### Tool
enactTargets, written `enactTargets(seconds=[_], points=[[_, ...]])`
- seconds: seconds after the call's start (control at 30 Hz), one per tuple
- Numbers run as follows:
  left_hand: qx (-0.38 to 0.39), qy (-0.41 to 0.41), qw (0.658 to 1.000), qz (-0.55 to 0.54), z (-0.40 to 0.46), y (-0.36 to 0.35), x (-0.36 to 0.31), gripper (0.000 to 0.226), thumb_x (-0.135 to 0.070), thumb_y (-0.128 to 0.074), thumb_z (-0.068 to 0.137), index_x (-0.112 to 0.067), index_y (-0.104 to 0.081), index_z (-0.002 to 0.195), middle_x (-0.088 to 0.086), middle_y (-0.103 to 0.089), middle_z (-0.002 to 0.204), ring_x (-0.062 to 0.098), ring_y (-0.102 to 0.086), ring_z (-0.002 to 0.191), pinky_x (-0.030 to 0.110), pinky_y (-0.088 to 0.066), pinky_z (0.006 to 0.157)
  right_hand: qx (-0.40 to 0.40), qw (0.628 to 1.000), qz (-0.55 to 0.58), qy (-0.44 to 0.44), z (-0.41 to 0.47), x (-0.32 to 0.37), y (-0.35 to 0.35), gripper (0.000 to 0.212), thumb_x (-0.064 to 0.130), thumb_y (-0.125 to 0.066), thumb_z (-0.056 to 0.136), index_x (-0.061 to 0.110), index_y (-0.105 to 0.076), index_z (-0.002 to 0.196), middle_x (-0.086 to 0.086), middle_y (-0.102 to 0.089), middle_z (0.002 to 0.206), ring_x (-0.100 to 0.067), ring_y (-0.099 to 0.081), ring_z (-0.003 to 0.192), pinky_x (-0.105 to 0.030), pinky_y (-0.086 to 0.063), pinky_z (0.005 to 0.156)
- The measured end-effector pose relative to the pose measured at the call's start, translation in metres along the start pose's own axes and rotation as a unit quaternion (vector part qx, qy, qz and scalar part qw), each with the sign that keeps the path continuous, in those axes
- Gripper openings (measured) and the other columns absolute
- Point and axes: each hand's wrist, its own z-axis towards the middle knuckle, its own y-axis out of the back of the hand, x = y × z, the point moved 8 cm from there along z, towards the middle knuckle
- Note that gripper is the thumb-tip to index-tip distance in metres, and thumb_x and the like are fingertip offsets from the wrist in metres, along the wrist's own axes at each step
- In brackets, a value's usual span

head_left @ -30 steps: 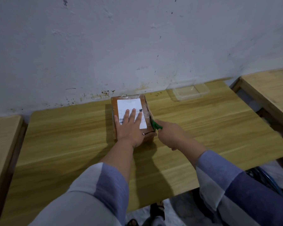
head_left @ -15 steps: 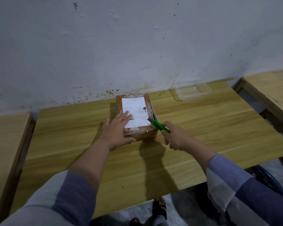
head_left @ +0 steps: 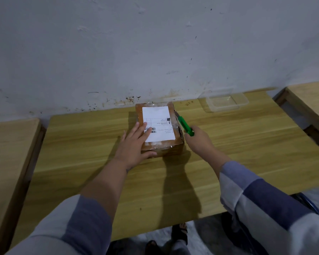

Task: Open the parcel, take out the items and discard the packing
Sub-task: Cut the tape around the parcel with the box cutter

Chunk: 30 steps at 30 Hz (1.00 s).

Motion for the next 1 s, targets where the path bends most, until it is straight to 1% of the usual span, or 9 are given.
enactTargets(seconds=[0.13, 0.23, 0.33, 0.53, 0.63, 0.7, 0.8, 0.9, 1.0], points=[[-0.005, 0.008, 1.000, -0.002, 0.002, -0.002, 0.003, 0.092, -0.071, -0.047, 0.079, -0.031, -0.008, 0.152, -0.011, 0.004, 0.161, 0.013, 0.011, 0.147, 0.050, -0.006, 0.118, 0.001, 1.000, 0.016, -0.001, 0.017, 0.006, -0.012, 0.042, 0.017, -0.051, 0.094, 0.012, -0.042, 0.135, -0.016, -0.059, 0.123, -0.033, -0.059, 0.101, -0.032, -0.042, 0.070], [-0.013, 0.025, 1.000, -0.003, 0.005, -0.003, 0.003, 0.090, -0.071, -0.045, 0.079, -0.031, -0.009, 0.152, -0.011, 0.003, 0.161, 0.013, 0.011, 0.147, 0.050, -0.010, 0.119, -0.026, 0.999, 0.034, 0.000, 0.024, 0.007, -0.012, 0.047, 0.018, -0.056, 0.092, 0.011, -0.042, 0.137, -0.014, -0.056, 0.130, -0.032, -0.056, 0.112, -0.033, -0.046, 0.080], [-0.019, 0.043, 0.999, 0.009, 0.008, -0.004, 0.002, 0.088, -0.072, -0.040, 0.081, -0.031, -0.007, 0.152, -0.011, 0.004, 0.161, 0.013, 0.013, 0.147, 0.050, -0.013, 0.119, -0.030, 0.999, 0.042, -0.001, 0.033, 0.008, -0.010, 0.049, 0.018, -0.057, 0.092, 0.010, -0.042, 0.138, -0.013, -0.055, 0.132, -0.032, -0.054, 0.117, -0.034, -0.046, 0.088], [-0.016, 0.067, 0.998, 0.017, 0.014, -0.007, 0.000, 0.087, -0.071, -0.038, 0.083, -0.032, -0.003, 0.152, -0.009, 0.008, 0.161, 0.014, 0.015, 0.147, 0.055, -0.009, 0.118, -0.028, 0.999, 0.019, 0.021, 0.039, 0.011, -0.008, 0.044, 0.023, -0.053, 0.094, 0.009, -0.045, 0.135, -0.014, -0.059, 0.126, -0.031, -0.057, 0.108, -0.029, -0.042, 0.074], [-0.017, 0.067, 0.998, 0.014, 0.017, -0.007, -0.001, 0.088, -0.070, -0.040, 0.083, -0.030, -0.003, 0.152, -0.008, 0.007, 0.161, 0.015, 0.015, 0.147, 0.056, -0.009, 0.118, -0.050, 0.998, 0.022, 0.029, 0.028, 0.003, -0.007, 0.040, 0.029, -0.046, 0.096, 0.011, -0.049, 0.132, -0.016, -0.060, 0.119, -0.031, -0.058, 0.097, -0.035, -0.048, 0.075], [-0.015, 0.065, 0.998, 0.008, 0.018, -0.006, -0.002, 0.087, -0.070, -0.040, 0.084, -0.030, -0.004, 0.153, -0.008, 0.006, 0.161, 0.015, 0.015, 0.147, 0.055, -0.009, 0.118, -0.062, 0.997, 0.035, 0.028, 0.018, -0.005, -0.008, 0.036, 0.029, -0.044, 0.097, 0.012, -0.053, 0.127, -0.011, -0.062, 0.110, -0.028, -0.059, 0.092, -0.038, -0.050, 0.076], [-0.008, 0.062, 0.998, 0.009, 0.017, -0.005, -0.003, 0.088, -0.070, -0.040, 0.084, -0.028, -0.004, 0.153, -0.007, 0.006, 0.162, 0.016, 0.014, 0.147, 0.055, -0.009, 0.118, -0.060, 0.992, 0.115, 0.008, 0.001, -0.020, -0.012, 0.032, 0.025, -0.043, 0.098, 0.013, -0.052, 0.126, -0.007, -0.060, 0.095, -0.023, -0.054, 0.081, -0.037, -0.046, 0.069], [0.006, 0.073, 0.997, 0.023, 0.016, -0.005, -0.007, 0.087, -0.070, -0.037, 0.085, -0.027, -0.002, 0.153, -0.005, 0.008, 0.162, 0.019, 0.013, 0.148, 0.055, -0.008, 0.118, -0.064, 0.977, 0.203, -0.030, -0.018, -0.035, -0.020, 0.040, 0.024, -0.043, 0.098, 0.026, -0.038, 0.138, -0.009, -0.060, 0.101, -0.022, -0.055, 0.080, -0.039, -0.048, 0.072], [0.014, 0.089, 0.996, 0.023, 0.014, -0.006, -0.017, 0.086, -0.068, -0.035, 0.087, -0.026, 0.002, 0.152, -0.004, 0.011, 0.161, 0.019, 0.015, 0.147, 0.057, -0.003, 0.116, -0.061, 0.958, 0.272, -0.066, -0.037, -0.042, -0.028, 0.050, 0.021, -0.041, 0.097, 0.038, -0.028, 0.142, -0.007, -0.055, 0.107, -0.018, -0.054, 0.073, -0.033, -0.046, 0.063]])
